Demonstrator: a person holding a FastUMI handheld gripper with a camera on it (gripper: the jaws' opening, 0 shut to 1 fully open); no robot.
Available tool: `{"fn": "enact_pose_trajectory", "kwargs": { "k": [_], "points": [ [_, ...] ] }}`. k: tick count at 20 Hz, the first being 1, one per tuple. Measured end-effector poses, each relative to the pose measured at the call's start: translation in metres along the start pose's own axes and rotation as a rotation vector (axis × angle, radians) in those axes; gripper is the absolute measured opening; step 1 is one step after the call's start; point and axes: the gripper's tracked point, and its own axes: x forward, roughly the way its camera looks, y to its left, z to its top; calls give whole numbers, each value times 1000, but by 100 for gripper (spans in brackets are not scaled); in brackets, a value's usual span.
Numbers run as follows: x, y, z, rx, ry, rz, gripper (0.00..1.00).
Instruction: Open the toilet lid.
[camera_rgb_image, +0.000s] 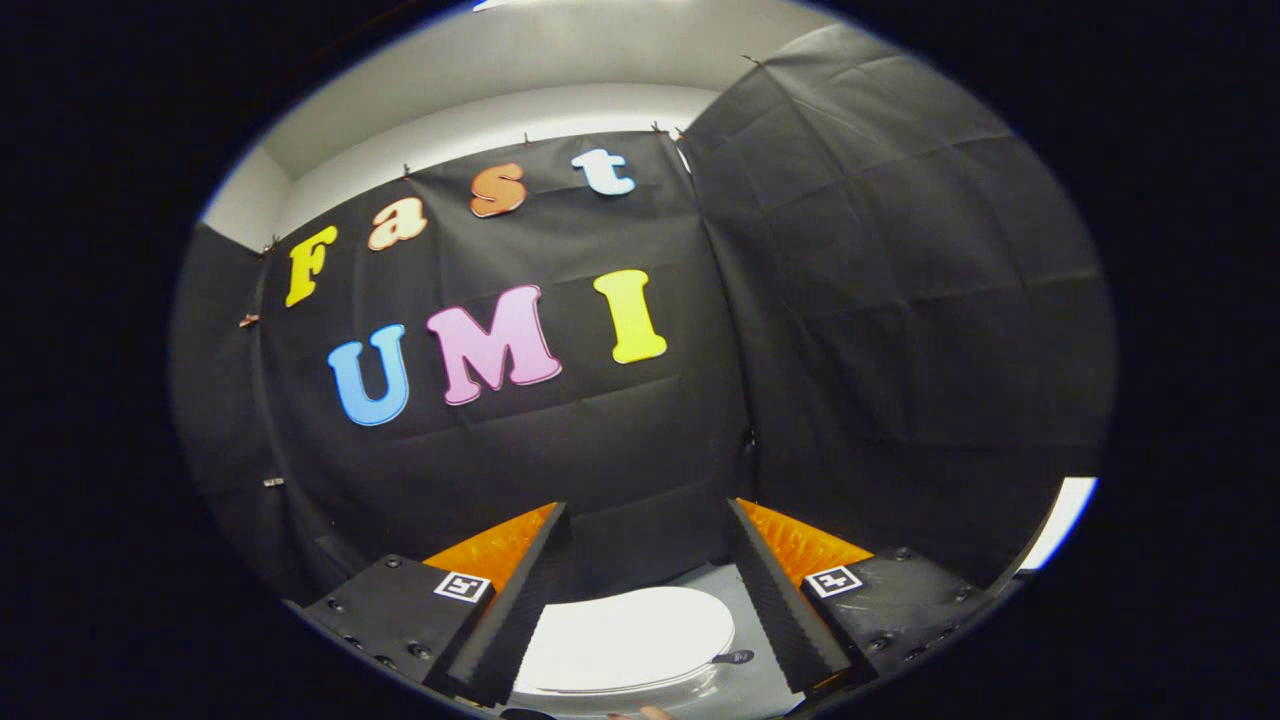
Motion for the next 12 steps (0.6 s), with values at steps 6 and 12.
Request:
{"fn": "enact_pose_trajectory", "kwargs": {
  "k": [6, 12],
  "points": [
    [49, -62, -88, 182, 189, -88, 98],
    [74, -116, -187, 414, 337, -163, 98]
  ]
}}
